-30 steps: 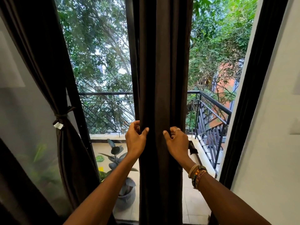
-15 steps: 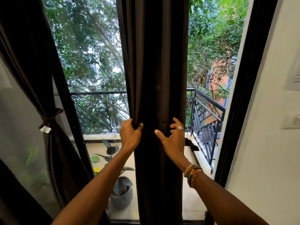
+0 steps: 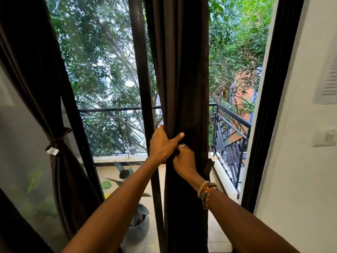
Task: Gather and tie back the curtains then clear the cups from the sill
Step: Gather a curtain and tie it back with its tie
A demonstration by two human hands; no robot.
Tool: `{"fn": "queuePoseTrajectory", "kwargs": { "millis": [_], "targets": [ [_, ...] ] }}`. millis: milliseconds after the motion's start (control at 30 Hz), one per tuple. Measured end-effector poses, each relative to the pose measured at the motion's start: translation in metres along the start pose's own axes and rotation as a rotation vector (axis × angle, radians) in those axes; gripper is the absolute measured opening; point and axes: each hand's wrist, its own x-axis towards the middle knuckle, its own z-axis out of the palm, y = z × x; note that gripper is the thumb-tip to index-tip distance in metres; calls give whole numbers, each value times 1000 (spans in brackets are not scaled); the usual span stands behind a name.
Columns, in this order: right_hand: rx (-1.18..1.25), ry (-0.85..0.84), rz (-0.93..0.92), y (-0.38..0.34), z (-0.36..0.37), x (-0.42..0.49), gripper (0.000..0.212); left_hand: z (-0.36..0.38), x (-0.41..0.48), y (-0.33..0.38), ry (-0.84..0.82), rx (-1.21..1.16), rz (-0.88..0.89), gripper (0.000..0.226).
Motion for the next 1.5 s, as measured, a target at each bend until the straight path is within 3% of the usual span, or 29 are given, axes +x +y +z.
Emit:
{"fn": "queuePoseTrajectory", "kwargs": {
  "millis": [67, 100, 233, 333, 400, 500, 600, 633, 667, 733, 833, 867, 933, 1000, 1067, 1167, 1267, 1333, 1400, 1500],
  "targets": [
    [34, -70, -96, 2, 0, -4, 15, -2, 3, -3, 35, 70, 6, 32],
    [39, -21, -118, 5, -4, -5, 17, -5, 5, -6, 49, 102, -11, 26],
    [-24, 515, -121, 11, -34, -7, 47, -20, 9, -18, 77, 108, -64, 29],
    [-53, 649, 67, 15, -55, 3, 74, -24, 1, -13, 119, -30, -41, 39],
    [15, 570, 149, 23, -60, 8, 74, -21, -7, -10, 143, -57, 19, 39],
    [-12, 322, 84, 27, -55, 3, 32, -6, -15, -5, 84, -105, 64, 43],
    [29, 110, -25, 19, -40, -5, 31, 10, -18, 7, -30, -77, 98, 79],
    [65, 32, -55, 15, -36, -8, 33, 14, -18, 10, -37, -83, 95, 79],
    [114, -21, -78, 15, -33, -11, 35, 16, -18, 11, -16, -118, 81, 65],
    [220, 34, -31, 23, -31, -17, 41, 19, -15, 9, 67, -176, 20, 31],
    [245, 379, 339, 44, -39, -31, 28, 14, -12, 3, 111, -161, -46, 22],
    [236, 396, 462, 53, -42, -37, 22, 13, -11, 2, 107, -155, -45, 23],
    [244, 253, 579, 71, -40, -47, 42, 11, -9, 2, 102, -164, -44, 24],
    [227, 85, 605, 78, -35, -55, 62, 14, -8, 3, 102, -198, -55, 22],
    [195, -52, 598, 74, -28, -56, 58, 20, -7, 4, 84, -304, -105, 22],
    [281, -186, 538, 66, -15, -47, 69, 28, -10, 5, -10, -469, -171, 21],
    [340, -171, 447, 61, -3, -35, 75, 32, -12, 3, -114, -624, -204, 21],
    [420, -174, 398, 58, 1, -29, 64, 35, -12, -1, -130, -715, -258, 22],
    [524, -142, 406, 56, 5, -27, 51, 37, -12, -3, -120, -786, -309, 24],
    [617, -59, 446, 60, 12, -29, 57, 38, -8, -7, -114, -811, -331, 29]
  ]
}}
